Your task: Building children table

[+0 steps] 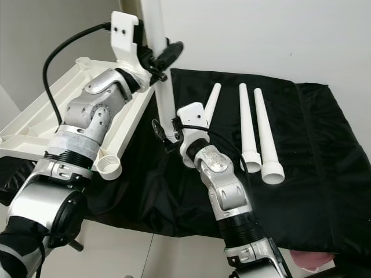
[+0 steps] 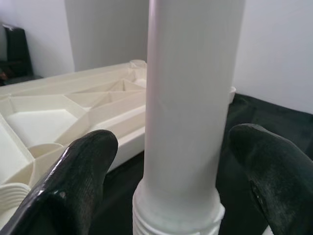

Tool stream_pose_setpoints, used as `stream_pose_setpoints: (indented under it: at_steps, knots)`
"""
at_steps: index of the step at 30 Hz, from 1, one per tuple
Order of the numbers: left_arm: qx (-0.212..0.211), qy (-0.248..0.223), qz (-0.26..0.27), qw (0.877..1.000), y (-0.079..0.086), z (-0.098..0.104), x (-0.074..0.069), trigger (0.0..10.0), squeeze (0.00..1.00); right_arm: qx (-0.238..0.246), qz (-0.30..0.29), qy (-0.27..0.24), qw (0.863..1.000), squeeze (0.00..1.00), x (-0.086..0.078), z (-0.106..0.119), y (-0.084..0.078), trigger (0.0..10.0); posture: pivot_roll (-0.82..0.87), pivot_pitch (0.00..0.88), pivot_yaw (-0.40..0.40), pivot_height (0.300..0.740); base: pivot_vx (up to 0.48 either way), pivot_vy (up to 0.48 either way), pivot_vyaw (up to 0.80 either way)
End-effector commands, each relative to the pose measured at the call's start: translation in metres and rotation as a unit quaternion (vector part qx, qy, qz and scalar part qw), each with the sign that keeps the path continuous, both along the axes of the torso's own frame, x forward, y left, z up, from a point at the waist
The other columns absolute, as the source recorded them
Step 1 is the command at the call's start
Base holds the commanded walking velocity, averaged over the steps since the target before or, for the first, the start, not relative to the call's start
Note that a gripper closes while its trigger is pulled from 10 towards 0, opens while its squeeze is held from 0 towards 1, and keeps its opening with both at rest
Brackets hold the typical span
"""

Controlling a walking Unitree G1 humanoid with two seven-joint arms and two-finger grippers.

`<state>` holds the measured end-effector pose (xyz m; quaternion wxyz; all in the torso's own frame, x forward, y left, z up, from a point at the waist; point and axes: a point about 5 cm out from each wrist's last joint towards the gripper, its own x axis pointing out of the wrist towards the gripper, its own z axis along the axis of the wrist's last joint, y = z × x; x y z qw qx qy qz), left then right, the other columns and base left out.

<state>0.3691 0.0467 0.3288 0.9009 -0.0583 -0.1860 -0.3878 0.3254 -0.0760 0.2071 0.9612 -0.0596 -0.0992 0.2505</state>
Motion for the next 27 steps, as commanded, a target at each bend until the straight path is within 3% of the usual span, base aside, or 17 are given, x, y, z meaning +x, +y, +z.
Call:
stream_pose_setpoints:
  at_steps: [1, 11, 27]
  knots:
    - [0.006, -0.011, -0.025, 1.0, -0.004, 0.003, -0.006, 10.0, 0.0, -0.011, -0.005, -0.004, 1.0, 0.0, 0.004, 0.002, 0.002, 10.0, -0.04, 0.0, 0.065, 0.74, 0.0, 0.0, 0.0]
    - [-0.005, -0.009, -0.048, 0.999, -0.017, 0.007, -0.019, 10.0, 0.0, -0.023, -0.023, -0.002, 0.999, 0.0, 0.02, 0.006, 0.006, 10.0, -0.03, 0.0, 0.063, 0.74, 0.0, 0.0, 0.0]
    - [0.004, -0.001, -0.058, 0.998, -0.024, 0.004, -0.025, 10.0, 0.0, -0.021, -0.015, -0.02, 0.999, 0.0, 0.024, 0.016, 0.013, 10.0, -0.03, 0.0, 0.065, 0.74, 0.0, 0.0, 0.0]
